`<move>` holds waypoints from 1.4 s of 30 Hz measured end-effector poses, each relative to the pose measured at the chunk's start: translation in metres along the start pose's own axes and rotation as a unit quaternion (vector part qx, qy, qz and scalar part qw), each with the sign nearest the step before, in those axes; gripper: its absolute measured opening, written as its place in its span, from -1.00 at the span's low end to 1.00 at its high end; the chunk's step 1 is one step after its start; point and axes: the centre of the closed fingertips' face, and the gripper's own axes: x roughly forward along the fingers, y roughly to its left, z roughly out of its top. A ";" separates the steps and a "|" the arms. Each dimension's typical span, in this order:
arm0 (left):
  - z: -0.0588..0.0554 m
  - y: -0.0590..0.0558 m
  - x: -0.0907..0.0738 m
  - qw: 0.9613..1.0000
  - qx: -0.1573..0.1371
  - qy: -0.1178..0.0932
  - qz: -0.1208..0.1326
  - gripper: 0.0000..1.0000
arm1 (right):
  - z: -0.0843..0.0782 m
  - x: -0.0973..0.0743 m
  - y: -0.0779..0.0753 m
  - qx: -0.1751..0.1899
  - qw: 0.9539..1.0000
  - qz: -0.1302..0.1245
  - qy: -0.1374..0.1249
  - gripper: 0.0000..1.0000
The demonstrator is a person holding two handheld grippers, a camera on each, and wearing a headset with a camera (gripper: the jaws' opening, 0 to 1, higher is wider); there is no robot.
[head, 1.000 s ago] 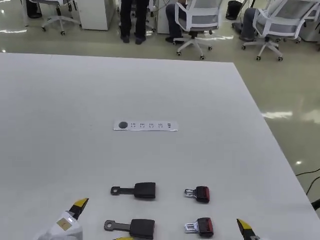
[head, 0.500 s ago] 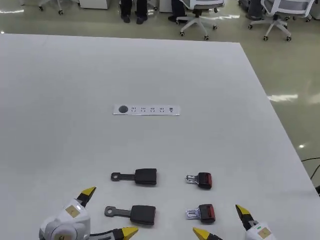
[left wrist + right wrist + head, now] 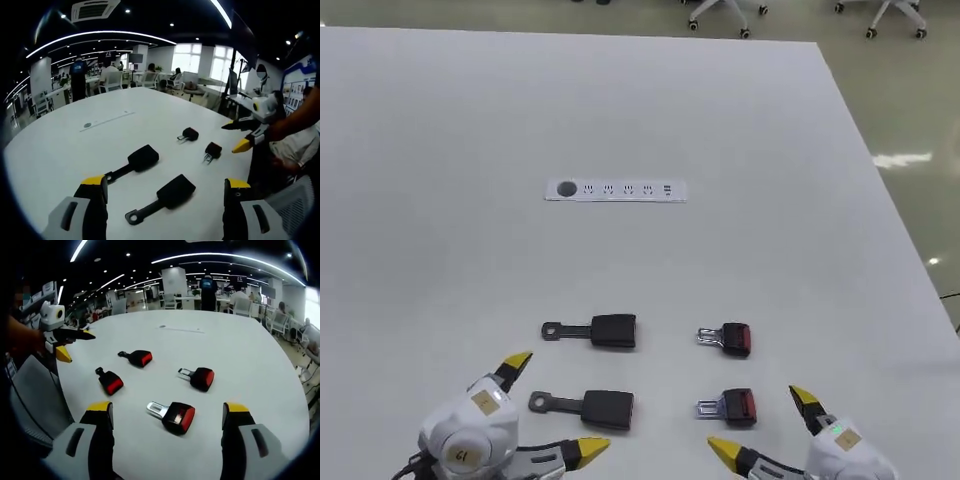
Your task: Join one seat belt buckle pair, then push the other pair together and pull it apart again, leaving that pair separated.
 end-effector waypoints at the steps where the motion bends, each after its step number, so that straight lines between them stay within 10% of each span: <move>1: 0.001 -0.001 0.002 1.000 0.002 0.002 -0.003 0.96 | 0.000 0.001 0.000 -0.002 1.000 0.003 0.001 0.79; 24: -0.020 -0.019 0.050 0.991 0.076 0.064 -0.094 0.77 | -0.014 0.028 0.003 -0.053 0.993 0.088 0.055 0.74; 42: -0.054 -0.017 0.071 0.963 0.167 0.128 -0.169 0.46 | -0.025 0.044 0.008 -0.123 0.971 0.176 0.101 0.64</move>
